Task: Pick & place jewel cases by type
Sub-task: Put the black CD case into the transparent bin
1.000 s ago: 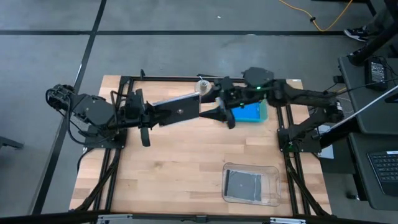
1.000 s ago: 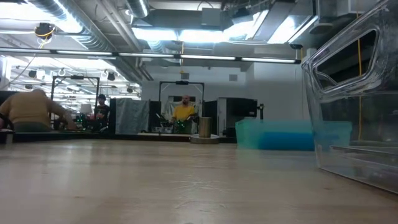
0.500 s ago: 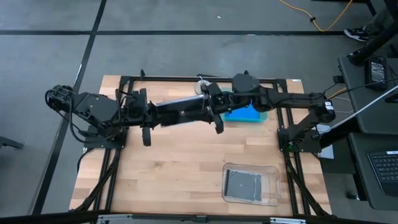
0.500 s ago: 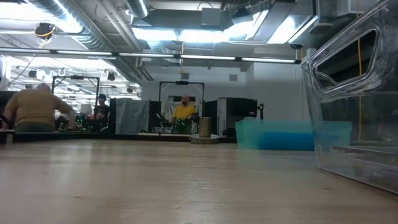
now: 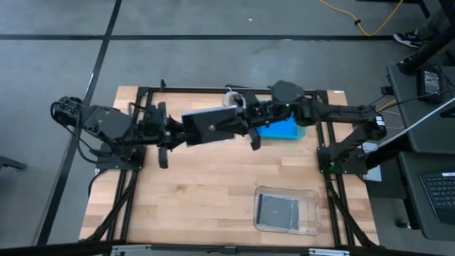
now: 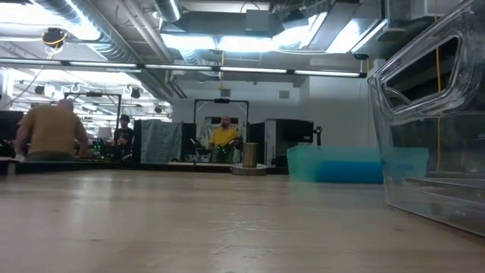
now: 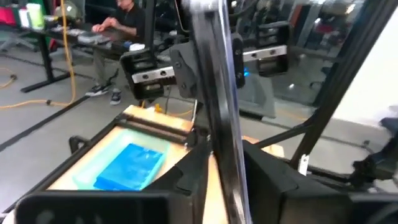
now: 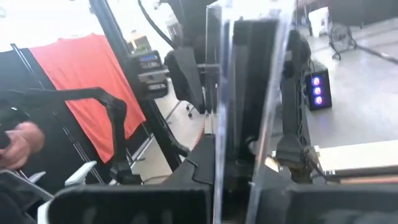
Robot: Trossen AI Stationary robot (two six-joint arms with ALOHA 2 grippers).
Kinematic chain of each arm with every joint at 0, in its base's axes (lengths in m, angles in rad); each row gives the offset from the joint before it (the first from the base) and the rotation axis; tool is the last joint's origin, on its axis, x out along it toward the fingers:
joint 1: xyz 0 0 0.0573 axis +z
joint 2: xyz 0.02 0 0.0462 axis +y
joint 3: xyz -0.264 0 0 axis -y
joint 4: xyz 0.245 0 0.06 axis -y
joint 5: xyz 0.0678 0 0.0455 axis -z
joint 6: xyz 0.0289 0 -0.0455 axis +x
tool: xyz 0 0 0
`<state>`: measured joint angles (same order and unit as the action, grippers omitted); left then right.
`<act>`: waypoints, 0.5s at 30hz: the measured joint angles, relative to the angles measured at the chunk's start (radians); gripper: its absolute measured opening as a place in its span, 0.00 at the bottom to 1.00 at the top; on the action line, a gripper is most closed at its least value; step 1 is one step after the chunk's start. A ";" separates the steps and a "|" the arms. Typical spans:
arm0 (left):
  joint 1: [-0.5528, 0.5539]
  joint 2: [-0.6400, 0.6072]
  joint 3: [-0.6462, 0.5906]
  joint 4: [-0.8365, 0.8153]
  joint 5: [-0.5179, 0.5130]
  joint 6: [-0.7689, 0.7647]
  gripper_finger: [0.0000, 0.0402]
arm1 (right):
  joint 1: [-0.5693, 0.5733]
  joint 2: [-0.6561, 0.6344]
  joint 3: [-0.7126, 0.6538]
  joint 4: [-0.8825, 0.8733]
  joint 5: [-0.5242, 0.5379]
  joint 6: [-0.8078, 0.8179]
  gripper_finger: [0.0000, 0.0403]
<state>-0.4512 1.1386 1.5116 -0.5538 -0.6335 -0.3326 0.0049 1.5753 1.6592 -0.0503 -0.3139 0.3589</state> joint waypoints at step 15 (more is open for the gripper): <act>-0.035 -0.153 0.010 -0.040 -0.004 -0.036 0.41 | 0.205 -0.186 -0.004 -0.783 0.340 0.218 0.03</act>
<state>-0.4860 0.9853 1.5215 -0.5937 -0.6376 -0.3686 0.2103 1.3888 1.6552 -0.8337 0.0265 0.5772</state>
